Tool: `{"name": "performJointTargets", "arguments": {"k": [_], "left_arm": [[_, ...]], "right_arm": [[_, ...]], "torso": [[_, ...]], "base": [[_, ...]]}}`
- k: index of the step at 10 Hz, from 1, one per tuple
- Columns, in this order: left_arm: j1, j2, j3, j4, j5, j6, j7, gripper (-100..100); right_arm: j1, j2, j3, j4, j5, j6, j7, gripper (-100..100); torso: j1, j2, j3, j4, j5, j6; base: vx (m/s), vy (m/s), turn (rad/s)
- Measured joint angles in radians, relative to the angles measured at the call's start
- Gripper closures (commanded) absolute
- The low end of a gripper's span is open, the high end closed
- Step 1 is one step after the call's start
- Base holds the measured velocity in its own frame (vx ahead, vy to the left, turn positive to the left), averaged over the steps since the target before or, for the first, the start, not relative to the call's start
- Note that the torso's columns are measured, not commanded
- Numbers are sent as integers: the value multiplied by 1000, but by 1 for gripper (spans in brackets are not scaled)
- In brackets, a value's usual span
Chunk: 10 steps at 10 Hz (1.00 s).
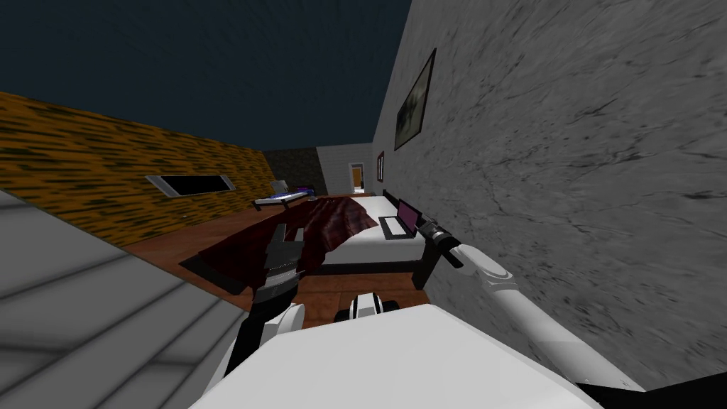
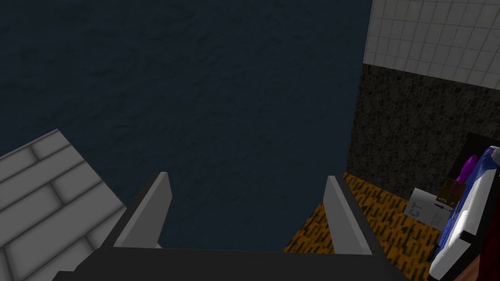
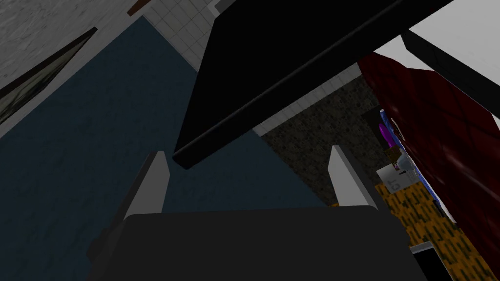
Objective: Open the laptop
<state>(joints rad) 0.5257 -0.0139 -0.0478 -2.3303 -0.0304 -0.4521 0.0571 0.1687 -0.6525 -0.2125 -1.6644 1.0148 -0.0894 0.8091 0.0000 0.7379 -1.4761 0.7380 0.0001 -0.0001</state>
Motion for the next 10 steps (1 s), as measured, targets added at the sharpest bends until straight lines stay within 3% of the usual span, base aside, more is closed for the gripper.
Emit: {"name": "performJointTargets", "arguments": {"k": [3,10], "left_arm": [[0,0,0,0,0,0,0,0],[0,0,0,0,0,0,0,0]], "right_arm": [[3,-13,-12,11,4,3,28,-100],[72,-41,-126,66,-193,-159,177,-100]], "torso": [[1,0,0,0,0,0],[0,0,0,0,0,0]], "base": [[40,29,-18],[100,68,-34]]}}
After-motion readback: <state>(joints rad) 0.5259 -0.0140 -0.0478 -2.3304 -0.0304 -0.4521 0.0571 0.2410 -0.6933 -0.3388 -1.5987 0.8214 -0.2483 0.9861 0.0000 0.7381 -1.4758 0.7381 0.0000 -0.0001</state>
